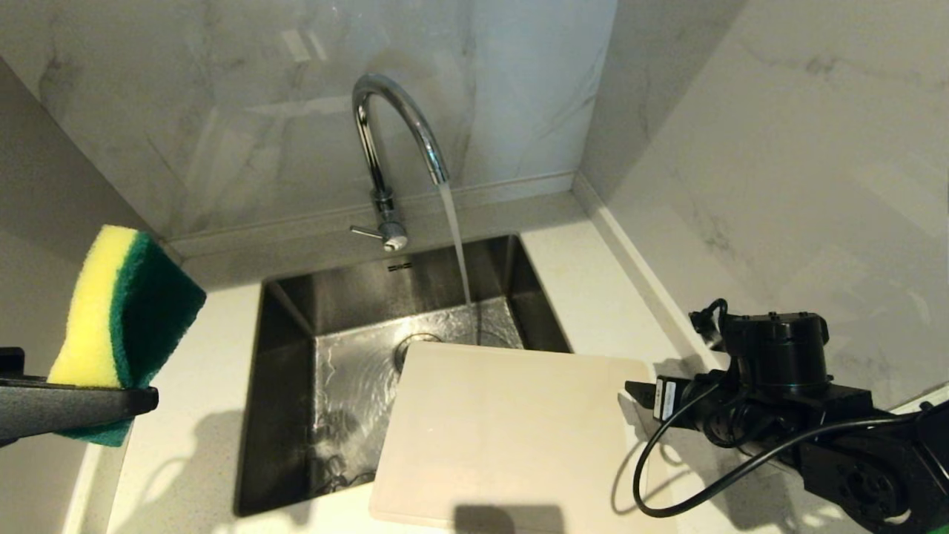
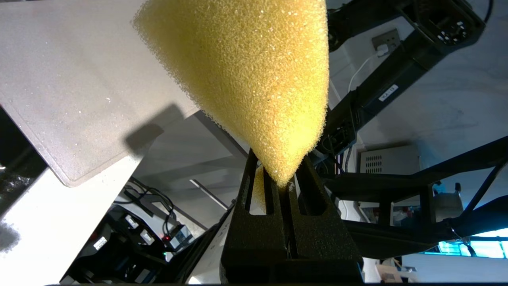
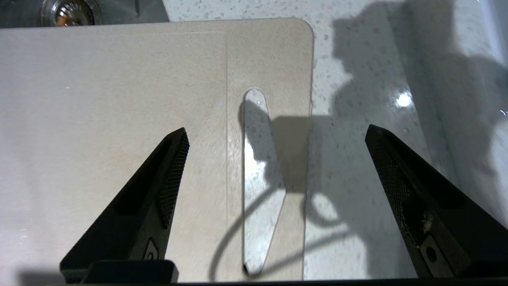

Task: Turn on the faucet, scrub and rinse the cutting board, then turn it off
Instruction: Put down the cleaning cloth

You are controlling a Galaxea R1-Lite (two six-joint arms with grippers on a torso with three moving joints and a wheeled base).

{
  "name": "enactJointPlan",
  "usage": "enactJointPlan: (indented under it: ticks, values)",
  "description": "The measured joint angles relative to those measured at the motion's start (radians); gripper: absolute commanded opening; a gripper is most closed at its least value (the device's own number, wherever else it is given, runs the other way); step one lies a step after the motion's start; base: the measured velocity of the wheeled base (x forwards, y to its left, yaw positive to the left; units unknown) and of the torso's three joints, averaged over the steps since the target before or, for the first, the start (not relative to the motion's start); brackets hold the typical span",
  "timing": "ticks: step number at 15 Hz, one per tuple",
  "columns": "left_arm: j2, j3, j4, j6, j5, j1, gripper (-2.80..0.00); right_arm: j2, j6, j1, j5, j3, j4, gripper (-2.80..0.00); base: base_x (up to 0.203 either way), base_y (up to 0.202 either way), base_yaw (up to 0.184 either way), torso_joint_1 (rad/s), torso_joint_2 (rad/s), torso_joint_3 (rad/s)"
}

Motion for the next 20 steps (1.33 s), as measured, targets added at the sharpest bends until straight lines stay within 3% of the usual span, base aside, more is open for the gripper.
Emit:
enactJointPlan:
  ticks: [3,12,15,20]
  values:
    - [-0.001,-0.001,-0.001,0.000,-0.001,0.000,-2.80,-0.107,0.029,0.001,0.003,-0.038,0.162,-2.80,0.000,0.000,0.000,0.000,0.00,0.000]
    - [-0.015,-0.007,-0.015,0.000,-0.019,0.000,-2.80,-0.501,0.074,0.035,-0.029,-0.508,1.030,-2.80,0.000,0.000,0.000,0.000,0.00,0.000]
    - [-0.031,-0.001,-0.014,0.000,-0.045,0.000,-2.80,-0.621,0.074,0.037,-0.066,-0.545,1.173,-2.80,0.000,0.000,0.000,0.000,0.00,0.000]
    - [-0.043,0.004,-0.007,0.003,-0.032,0.000,-2.80,-0.812,0.074,0.036,-0.070,-0.657,1.413,-2.80,0.000,0.000,0.000,0.000,0.00,0.000]
